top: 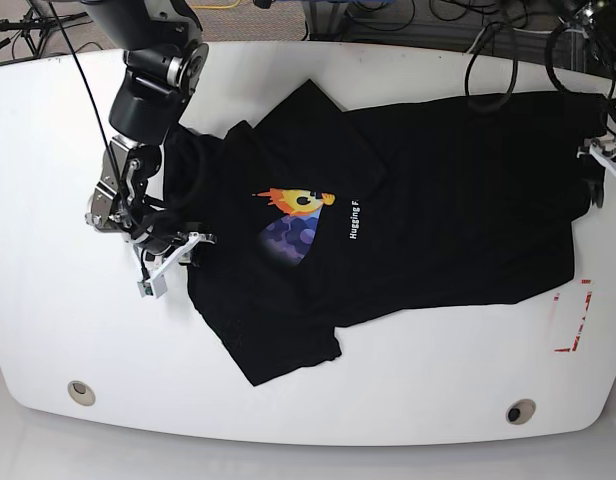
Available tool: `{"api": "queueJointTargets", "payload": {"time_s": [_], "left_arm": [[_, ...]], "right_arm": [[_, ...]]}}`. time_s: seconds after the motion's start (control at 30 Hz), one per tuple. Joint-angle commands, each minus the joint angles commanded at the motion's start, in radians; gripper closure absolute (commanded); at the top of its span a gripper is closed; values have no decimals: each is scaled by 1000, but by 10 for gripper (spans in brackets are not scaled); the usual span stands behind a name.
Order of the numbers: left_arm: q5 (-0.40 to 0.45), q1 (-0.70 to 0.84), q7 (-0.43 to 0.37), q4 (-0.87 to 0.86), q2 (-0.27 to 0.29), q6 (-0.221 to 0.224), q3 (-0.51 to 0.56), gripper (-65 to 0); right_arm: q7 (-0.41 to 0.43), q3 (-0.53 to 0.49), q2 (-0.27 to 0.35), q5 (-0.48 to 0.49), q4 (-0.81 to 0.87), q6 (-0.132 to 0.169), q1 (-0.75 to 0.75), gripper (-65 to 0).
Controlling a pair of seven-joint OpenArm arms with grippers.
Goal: Fold the T-shirt properly
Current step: 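Pull the gripped shirt edge away from the left gripper with the right gripper, then lift the shirt with both grippers, holding it stretched between them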
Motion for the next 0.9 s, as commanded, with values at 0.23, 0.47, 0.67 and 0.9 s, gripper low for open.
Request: {"api": "queueJointTargets", "payload": {"time_s": [0.23, 0.47, 0.67, 0.9], "left_arm": [[9, -184, 63, -216, -12, 42, 0, -574], [68, -382, 107, -463, -35, 116, 38, -650], [106, -500, -6, -700, -35, 156, 77, -650], [118, -600, -170, -982, -64, 166, 183, -650]], "right_arm": [[-3, 0, 0, 0, 0, 0, 0, 0], [-3, 0, -2, 0, 0, 0, -3, 0], [-3, 0, -2, 0, 0, 0, -5, 0], [-5, 0, -2, 5, 0, 0, -5, 0]]}}
